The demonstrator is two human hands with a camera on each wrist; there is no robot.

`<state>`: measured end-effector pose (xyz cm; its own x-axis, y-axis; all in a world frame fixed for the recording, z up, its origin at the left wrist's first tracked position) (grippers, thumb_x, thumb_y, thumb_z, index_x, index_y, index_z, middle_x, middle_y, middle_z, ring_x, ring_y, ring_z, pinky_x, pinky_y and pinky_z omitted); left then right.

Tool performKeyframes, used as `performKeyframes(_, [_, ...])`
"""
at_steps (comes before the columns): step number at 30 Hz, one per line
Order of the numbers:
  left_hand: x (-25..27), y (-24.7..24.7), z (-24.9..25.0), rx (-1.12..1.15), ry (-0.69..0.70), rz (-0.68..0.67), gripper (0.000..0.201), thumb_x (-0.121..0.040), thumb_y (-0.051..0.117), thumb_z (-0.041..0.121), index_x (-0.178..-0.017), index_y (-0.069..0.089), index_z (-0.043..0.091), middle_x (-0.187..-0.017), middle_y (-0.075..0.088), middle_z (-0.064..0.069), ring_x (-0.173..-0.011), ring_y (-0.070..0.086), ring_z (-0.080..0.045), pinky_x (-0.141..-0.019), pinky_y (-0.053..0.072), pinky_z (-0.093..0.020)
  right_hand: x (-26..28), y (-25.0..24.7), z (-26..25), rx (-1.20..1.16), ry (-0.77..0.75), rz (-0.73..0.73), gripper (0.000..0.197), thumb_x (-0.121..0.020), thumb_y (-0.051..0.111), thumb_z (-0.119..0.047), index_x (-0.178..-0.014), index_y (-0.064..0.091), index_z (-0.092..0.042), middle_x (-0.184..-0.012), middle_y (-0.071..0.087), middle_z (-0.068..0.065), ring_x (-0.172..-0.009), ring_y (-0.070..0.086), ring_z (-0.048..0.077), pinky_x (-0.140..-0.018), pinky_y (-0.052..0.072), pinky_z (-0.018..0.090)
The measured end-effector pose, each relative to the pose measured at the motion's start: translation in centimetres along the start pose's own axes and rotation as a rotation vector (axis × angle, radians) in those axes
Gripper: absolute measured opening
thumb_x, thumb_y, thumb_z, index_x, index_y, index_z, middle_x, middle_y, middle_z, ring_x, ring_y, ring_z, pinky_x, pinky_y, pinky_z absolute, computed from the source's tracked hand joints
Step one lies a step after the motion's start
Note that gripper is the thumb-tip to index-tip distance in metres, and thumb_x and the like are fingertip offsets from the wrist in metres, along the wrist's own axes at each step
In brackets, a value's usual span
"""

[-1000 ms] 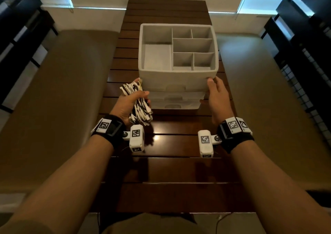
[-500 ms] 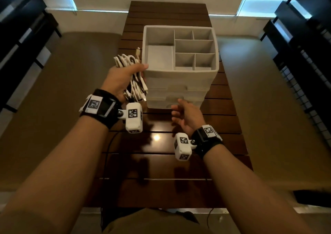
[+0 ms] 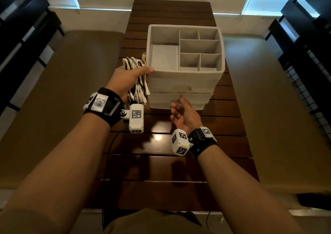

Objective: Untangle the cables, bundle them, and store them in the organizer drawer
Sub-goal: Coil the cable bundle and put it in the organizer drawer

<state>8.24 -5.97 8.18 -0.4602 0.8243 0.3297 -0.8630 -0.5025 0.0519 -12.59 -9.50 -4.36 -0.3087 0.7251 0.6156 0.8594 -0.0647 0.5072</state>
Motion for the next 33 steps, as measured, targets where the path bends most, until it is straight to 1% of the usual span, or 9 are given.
performKeyframes(6, [0.3, 0.1, -0.3, 0.001, -0.013, 0.003, 0.049, -0.078, 0.091, 0.026, -0.12, 0.074, 0.008, -0.114, 0.078, -0.018, -0.106, 0.075, -0.038, -0.093, 0.061, -0.055, 1.9, -1.5, 2.0, 0.0, -0.02, -0.016, 0.023, -0.095, 0.071, -0.041, -0.107, 0.065, -0.022, -0.088, 0.073, 0.0, -0.069, 0.061, 0.012, -0.07, 0.05, 0.031])
performKeyframes(12, [0.2, 0.0, -0.3, -0.013, -0.001, 0.003, 0.055, -0.075, 0.093, 0.027, -0.122, 0.073, 0.005, -0.115, 0.076, -0.019, -0.096, 0.075, -0.036, -0.093, 0.06, -0.057, 3.8, -3.6, 5.1, -0.069, 0.026, -0.045, 0.02, -0.093, 0.074, -0.033, -0.106, 0.068, -0.019, -0.089, 0.072, 0.002, -0.068, 0.057, 0.012, -0.066, 0.046, 0.03])
performKeyframes(15, [0.1, 0.1, -0.3, -0.023, 0.01, 0.013, 0.058, -0.073, 0.093, 0.029, -0.122, 0.073, 0.005, -0.119, 0.074, -0.025, -0.107, 0.073, -0.043, -0.092, 0.06, -0.059, 4.7, -4.3, 6.1, -0.052, 0.056, -0.092, 0.031, -0.083, 0.079, -0.032, -0.108, 0.07, -0.017, -0.089, 0.071, 0.002, -0.07, 0.058, 0.013, -0.067, 0.046, 0.03])
performKeyframes(18, [0.2, 0.0, -0.1, -0.063, 0.012, 0.001, 0.051, -0.077, 0.091, 0.028, -0.12, 0.074, 0.008, -0.114, 0.077, -0.021, -0.105, 0.075, -0.039, -0.092, 0.062, -0.056, 5.0, -5.0, 6.4, -0.032, 0.067, -0.102, 0.029, -0.086, 0.079, -0.03, -0.109, 0.073, -0.015, -0.089, 0.071, 0.003, -0.07, 0.059, 0.013, -0.066, 0.047, 0.029])
performKeyframes(21, [0.3, -0.3, 0.1, -0.112, 0.051, 0.031, 0.047, -0.079, 0.091, 0.026, -0.119, 0.074, 0.008, -0.11, 0.078, -0.016, -0.103, 0.076, -0.034, -0.09, 0.063, -0.05, 5.5, -5.5, 5.6, 0.093, 0.08, -0.081, 0.02, -0.093, 0.074, -0.027, -0.107, 0.076, -0.012, -0.089, 0.071, 0.006, -0.068, 0.059, 0.013, -0.065, 0.047, 0.029])
performKeyframes(24, [1.4, -0.5, 0.8, -0.202, 0.184, 0.063, 0.043, -0.08, 0.091, 0.023, -0.116, 0.074, 0.007, -0.107, 0.08, -0.009, -0.101, 0.077, -0.022, -0.093, 0.062, -0.045, 6.8, -6.3, 2.9, 0.434, 0.045, 0.026, 0.021, -0.098, 0.067, -0.017, -0.11, 0.072, -0.001, -0.078, 0.067, 0.008, -0.055, 0.053, 0.012, -0.048, 0.043, 0.023])
performKeyframes(28, [4.7, 1.2, 2.8, -0.373, 0.457, -0.039, 0.034, -0.081, 0.09, 0.018, -0.104, 0.07, 0.004, -0.095, 0.076, -0.004, -0.094, 0.075, -0.013, -0.092, 0.06, -0.029, 9.4, -6.0, -2.8, 0.827, -0.142, 0.066, 0.021, -0.102, 0.06, -0.017, -0.096, 0.074, -0.003, -0.071, 0.069, 0.009, -0.052, 0.056, 0.014, -0.046, 0.046, 0.024])
performKeyframes(31, [6.8, 5.6, 3.9, -0.702, 0.607, -0.299, 0.04, -0.079, 0.092, 0.027, -0.107, 0.065, 0.021, -0.095, 0.07, 0.01, -0.087, 0.067, 0.0, -0.079, 0.053, -0.016, 10.8, -4.8, -7.5, 1.052, -0.548, 0.211, 0.026, -0.098, 0.063, -0.029, -0.078, 0.074, -0.016, -0.067, 0.072, 0.001, -0.06, 0.065, 0.015, -0.061, 0.054, 0.034])
performKeyframes(33, [7.0, 9.0, 3.4, -0.939, 0.664, -0.44, 0.043, -0.08, 0.089, 0.033, -0.112, 0.062, 0.026, -0.097, 0.068, 0.014, -0.085, 0.064, 0.001, -0.074, 0.05, -0.019, 10.9, -4.1, -9.5, 1.148, -0.784, 0.375, 0.022, -0.095, 0.064, -0.031, -0.078, 0.07, -0.02, -0.068, 0.068, -0.003, -0.066, 0.063, 0.014, -0.065, 0.051, 0.033])
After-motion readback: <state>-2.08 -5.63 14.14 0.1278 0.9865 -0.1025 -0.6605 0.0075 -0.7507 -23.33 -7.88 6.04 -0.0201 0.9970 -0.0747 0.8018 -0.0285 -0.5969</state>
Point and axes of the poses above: each hand's wrist, its own x-axis away from the middle knuckle, its own y-axis out of the palm, z = x × y, the point moved 4 cm from there along -x, towards the middle knuckle
